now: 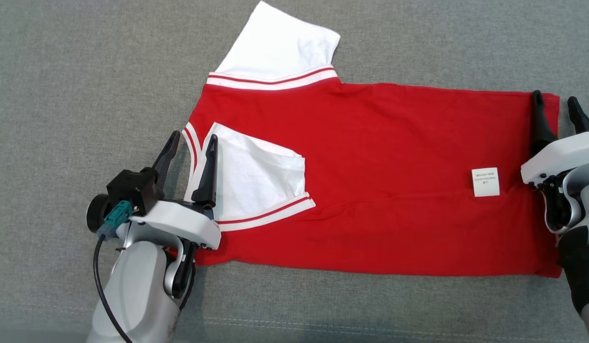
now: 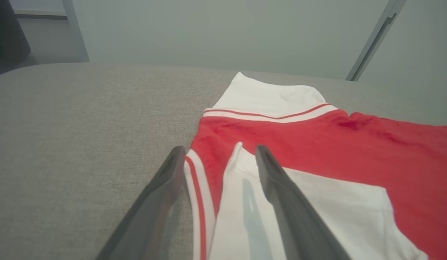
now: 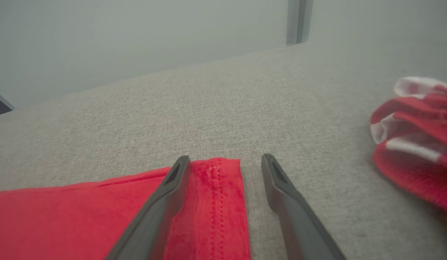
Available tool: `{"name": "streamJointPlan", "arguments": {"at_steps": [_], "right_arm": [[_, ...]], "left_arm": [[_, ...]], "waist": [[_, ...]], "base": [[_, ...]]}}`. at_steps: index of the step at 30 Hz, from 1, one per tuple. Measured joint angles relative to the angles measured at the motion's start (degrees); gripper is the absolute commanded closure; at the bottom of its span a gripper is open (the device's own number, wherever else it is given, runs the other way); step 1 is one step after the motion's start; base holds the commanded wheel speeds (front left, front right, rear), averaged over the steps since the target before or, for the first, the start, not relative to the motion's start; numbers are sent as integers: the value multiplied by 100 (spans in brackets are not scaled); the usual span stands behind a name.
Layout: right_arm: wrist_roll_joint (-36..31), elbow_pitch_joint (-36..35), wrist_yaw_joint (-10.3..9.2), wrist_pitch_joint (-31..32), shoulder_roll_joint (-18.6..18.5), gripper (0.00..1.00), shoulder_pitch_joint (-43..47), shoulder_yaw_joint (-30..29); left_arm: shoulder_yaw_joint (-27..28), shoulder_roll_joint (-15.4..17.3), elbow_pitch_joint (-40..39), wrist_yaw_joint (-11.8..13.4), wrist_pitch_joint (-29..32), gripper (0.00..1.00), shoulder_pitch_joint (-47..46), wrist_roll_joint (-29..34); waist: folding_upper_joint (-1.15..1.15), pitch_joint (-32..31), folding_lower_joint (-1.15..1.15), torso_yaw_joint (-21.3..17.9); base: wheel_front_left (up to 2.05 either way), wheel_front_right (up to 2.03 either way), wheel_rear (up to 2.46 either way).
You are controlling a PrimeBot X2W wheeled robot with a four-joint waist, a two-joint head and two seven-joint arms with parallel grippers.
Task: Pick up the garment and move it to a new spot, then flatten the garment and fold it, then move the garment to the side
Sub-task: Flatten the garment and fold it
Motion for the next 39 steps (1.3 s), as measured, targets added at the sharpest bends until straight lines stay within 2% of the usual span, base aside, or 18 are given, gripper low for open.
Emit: {"name": "streamJointPlan", "arguments": {"at_steps": [3,4,5,6,9,10,11,18,26,31,35,36,39], "right_arm": [[81,90,0,0,0,0,-66,45],[112,104,0,0,-7,5,-70,59],[133,105,0,-1,-11,21,-74,73],[163,105,0,-1,-18,53,-77,99],[208,87,0,-1,-45,81,-87,201],[235,75,0,0,-49,95,-87,204],[263,53,0,0,-51,100,-86,211],[301,-123,0,-1,-32,100,-58,250],[364,-461,0,-1,55,100,-71,511],[458,-616,0,-2,107,100,-131,654],[510,-744,0,-2,169,100,-214,784],[510,-744,0,-2,169,100,-214,784],[513,-794,0,-2,231,100,-310,879]], "left_arm": [[-1,0,-74,0,0,0,-44,1],[-2,0,-75,0,0,0,-44,1],[-2,1,-77,0,-1,0,-44,2],[-5,0,-79,0,-1,0,-46,2],[-4,0,-77,-1,0,0,-130,5],[0,-1,-76,-27,0,0,-168,22],[9,-1,-70,-27,-1,0,-200,45],[-36,91,279,-182,-1,0,-576,201],[-328,535,1414,-282,123,0,-2069,123],[-903,654,1900,-283,775,0,-2862,-617],[-1599,1126,1968,-283,1457,0,-3435,-1202],[-1599,1126,1968,-283,1457,0,-3435,-1202],[-2095,1448,1957,-285,1939,0,-3705,-1610]], "waist": [[0,76,0,33],[0,94,0,37],[0,108,0,39],[0,119,0,39],[0,130,0,26],[0,130,0,23],[0,131,0,18],[0,175,0,-32],[0,362,0,-193],[0,491,0,-340],[0,625,0,-482],[0,625,0,-482],[0,720,0,-597]], "base": [[0,0,0],[0,0,0],[0,0,0],[0,0,0],[0,0,0],[0,0,0],[0,0,0],[0,0,0],[0,0,0],[0,0,0],[0,0,0],[0,0,0],[0,0,0]]}}
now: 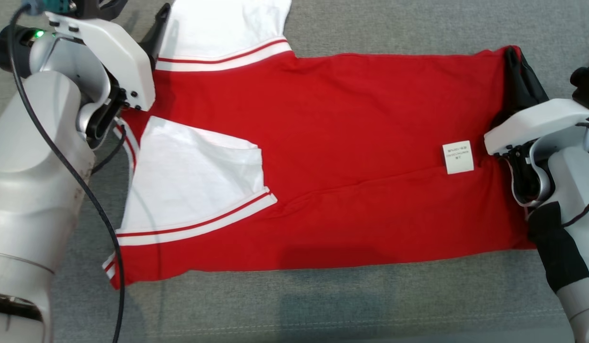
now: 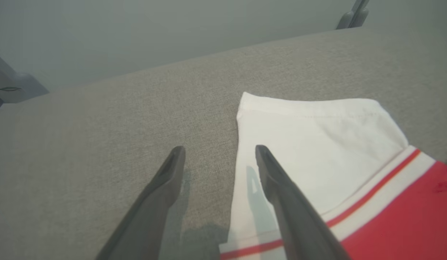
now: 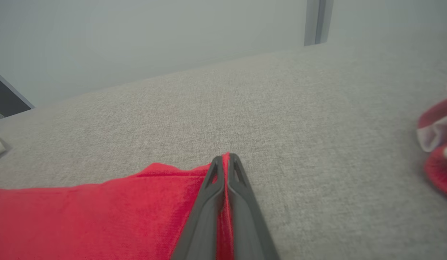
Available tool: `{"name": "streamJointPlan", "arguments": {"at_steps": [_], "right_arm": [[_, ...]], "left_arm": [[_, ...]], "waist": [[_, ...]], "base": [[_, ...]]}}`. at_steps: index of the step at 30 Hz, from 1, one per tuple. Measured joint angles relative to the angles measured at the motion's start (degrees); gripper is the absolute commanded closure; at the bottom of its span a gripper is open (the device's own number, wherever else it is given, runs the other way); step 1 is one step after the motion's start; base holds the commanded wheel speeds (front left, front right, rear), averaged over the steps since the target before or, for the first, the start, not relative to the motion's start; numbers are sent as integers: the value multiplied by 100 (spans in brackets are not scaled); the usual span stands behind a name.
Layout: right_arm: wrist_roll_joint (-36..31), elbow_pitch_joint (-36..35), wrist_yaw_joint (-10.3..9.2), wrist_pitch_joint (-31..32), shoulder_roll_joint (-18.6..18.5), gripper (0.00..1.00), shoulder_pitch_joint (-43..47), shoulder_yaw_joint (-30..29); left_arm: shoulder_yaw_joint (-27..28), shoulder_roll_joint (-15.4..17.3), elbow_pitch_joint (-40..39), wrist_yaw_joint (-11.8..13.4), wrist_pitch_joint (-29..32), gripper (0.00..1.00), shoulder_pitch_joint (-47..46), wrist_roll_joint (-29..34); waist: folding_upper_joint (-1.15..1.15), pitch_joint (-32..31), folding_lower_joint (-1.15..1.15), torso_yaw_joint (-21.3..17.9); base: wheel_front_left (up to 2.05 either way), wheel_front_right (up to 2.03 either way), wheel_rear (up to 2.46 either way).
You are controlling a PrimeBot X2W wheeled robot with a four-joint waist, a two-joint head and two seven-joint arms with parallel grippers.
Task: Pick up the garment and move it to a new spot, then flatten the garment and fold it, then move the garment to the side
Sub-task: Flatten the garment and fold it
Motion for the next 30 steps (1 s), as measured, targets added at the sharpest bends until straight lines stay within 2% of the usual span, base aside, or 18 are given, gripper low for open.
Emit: {"name": "streamJointPlan", "arguments": {"at_steps": [6,12,21,29,30], "right_arm": [[132,-107,0,-5,130,100,-126,118],[188,-178,0,-5,214,100,-237,267],[300,-312,0,-5,379,100,-377,446],[350,-431,0,-8,504,100,-491,584],[350,-456,0,-8,510,100,-493,591]], "left_arm": [[-760,408,-86,0,628,0,-363,-645],[-1129,636,-172,0,878,0,-892,-1027],[-1490,891,-71,0,1088,0,-1145,-1489],[-1573,1031,156,0,985,0,-1360,-1737],[-1584,1033,159,0,976,3,-1360,-1751]], "waist": [[0,166,0,-193],[0,292,0,-376],[0,486,0,-692],[0,669,0,-931],[0,687,0,-947]], "base": [[0,0,0],[0,0,0],[0,0,0],[0,0,0],[0,0,0]]}}
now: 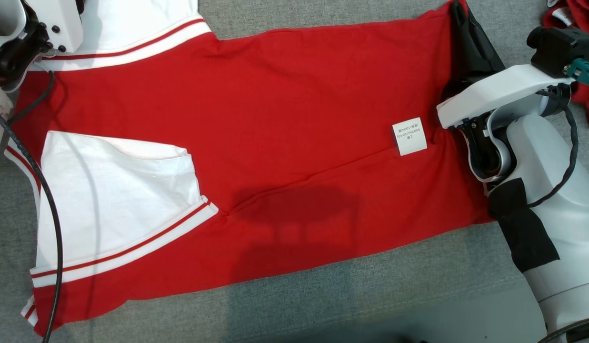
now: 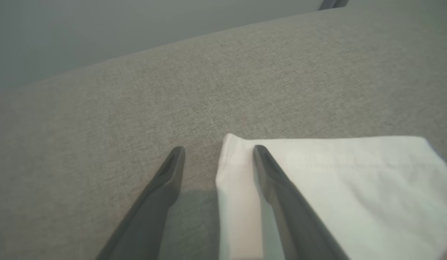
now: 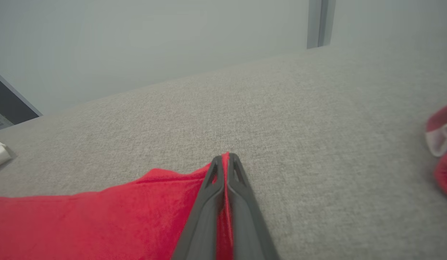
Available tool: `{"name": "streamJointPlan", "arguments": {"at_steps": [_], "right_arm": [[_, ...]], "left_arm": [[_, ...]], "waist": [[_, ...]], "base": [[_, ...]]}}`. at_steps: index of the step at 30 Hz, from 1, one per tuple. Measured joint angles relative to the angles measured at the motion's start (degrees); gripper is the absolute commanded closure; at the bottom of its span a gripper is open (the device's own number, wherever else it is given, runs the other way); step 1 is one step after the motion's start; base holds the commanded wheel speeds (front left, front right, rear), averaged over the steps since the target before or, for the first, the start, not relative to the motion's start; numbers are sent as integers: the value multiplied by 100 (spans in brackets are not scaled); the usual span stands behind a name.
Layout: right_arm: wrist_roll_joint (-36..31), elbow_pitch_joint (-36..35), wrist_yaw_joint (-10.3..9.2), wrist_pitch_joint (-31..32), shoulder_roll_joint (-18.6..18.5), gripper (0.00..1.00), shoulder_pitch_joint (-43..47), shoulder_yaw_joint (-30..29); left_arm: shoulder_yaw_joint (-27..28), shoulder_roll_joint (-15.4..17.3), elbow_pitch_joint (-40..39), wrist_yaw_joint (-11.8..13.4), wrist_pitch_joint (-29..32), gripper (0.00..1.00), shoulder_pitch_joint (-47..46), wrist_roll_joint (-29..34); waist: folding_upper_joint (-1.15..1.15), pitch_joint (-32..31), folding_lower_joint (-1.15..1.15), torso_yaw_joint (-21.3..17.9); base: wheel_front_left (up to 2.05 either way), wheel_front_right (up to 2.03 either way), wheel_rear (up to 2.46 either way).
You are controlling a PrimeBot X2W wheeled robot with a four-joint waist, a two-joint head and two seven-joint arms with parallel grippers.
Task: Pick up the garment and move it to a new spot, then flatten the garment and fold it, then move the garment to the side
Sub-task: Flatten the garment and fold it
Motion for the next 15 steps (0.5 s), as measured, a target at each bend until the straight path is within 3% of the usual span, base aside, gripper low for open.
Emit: {"name": "streamJointPlan", "arguments": {"at_steps": [3,4,6,7,8,15], "right_arm": [[0,-52,0,-12,10,100,-2,8],[0,-62,0,-30,13,100,-4,8],[0,-60,0,-43,16,100,-30,8],[0,-56,0,-43,16,100,-51,8],[0,-54,0,-43,16,100,-58,8],[0,15,0,-43,1,100,-57,-41]], "left_arm": [[-83,9,-19,0,-40,29,-53,-119],[-113,9,-25,0,-40,31,-92,-167],[-185,3,-52,0,-41,53,-110,-232],[-223,4,-71,0,-44,66,-111,-245],[-255,2,-87,0,-51,100,-111,-279],[-503,31,-343,0,-458,100,-104,-575]], "waist": [[0,46,0,-26],[0,59,0,-31],[0,74,0,-29],[0,80,0,-26],[0,81,0,-21],[0,2,0,42]], "base": [[0,0,0],[0,0,0],[0,0,0],[0,0,0],[0,0,0],[0,0,0]]}}
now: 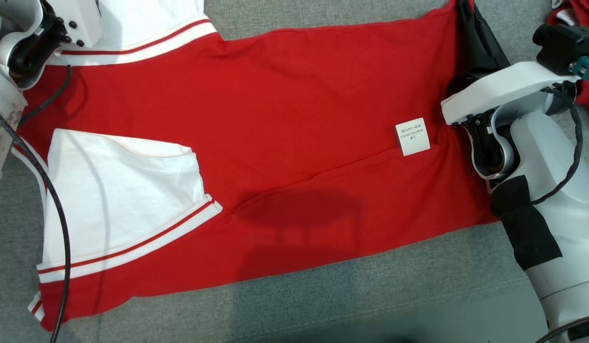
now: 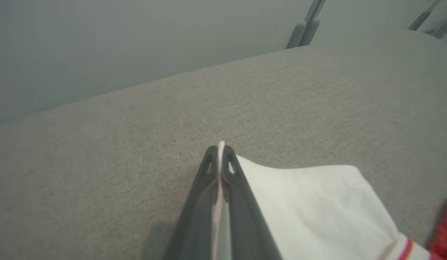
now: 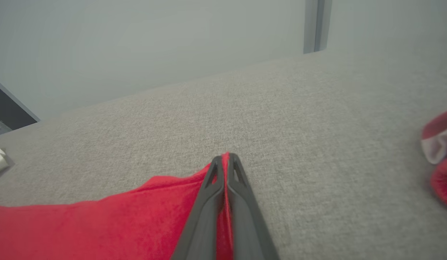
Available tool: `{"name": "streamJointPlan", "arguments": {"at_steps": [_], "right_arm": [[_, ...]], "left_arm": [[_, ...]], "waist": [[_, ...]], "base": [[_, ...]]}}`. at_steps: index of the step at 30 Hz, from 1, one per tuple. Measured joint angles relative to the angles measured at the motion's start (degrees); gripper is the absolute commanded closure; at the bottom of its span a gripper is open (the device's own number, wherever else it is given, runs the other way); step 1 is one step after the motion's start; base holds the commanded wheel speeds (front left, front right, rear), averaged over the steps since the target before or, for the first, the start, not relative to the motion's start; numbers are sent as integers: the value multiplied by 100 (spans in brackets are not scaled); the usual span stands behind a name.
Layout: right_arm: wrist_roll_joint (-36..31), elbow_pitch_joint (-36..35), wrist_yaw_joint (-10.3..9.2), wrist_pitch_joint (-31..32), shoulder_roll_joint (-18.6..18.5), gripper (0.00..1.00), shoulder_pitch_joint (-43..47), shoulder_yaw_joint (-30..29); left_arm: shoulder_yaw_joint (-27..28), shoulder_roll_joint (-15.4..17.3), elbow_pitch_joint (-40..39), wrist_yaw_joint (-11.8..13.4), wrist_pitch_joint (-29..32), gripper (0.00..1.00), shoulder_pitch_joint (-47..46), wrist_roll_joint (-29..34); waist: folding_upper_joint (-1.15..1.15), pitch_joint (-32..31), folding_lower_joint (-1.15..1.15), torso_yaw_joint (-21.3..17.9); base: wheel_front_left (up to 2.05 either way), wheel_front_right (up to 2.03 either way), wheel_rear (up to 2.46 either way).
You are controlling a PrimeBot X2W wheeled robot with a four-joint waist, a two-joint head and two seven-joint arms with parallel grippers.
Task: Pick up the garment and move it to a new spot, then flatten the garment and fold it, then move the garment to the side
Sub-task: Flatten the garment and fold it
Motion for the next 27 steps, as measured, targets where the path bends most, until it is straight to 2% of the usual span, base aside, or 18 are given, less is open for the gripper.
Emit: {"name": "streamJointPlan", "arguments": {"at_steps": [5,15,24,27], "right_arm": [[35,74,0,2,-26,100,92,-119],[210,54,0,4,-241,100,766,-91],[289,99,0,11,-416,100,1084,-88],[298,119,0,12,-461,100,1186,-98]], "left_arm": [[-121,42,-293,0,-390,100,92,-377],[-488,318,-814,0,-1183,100,977,-1188],[-883,435,-1391,0,-1671,100,1524,-1645],[-1046,604,-1567,0,-1822,100,1714,-1835]], "waist": [[0,-188,0,85],[0,-819,0,358],[0,-1332,0,583],[0,-1520,0,655]], "base": [[0,0,0],[0,0,0],[0,0,0],[0,0,0]]}}
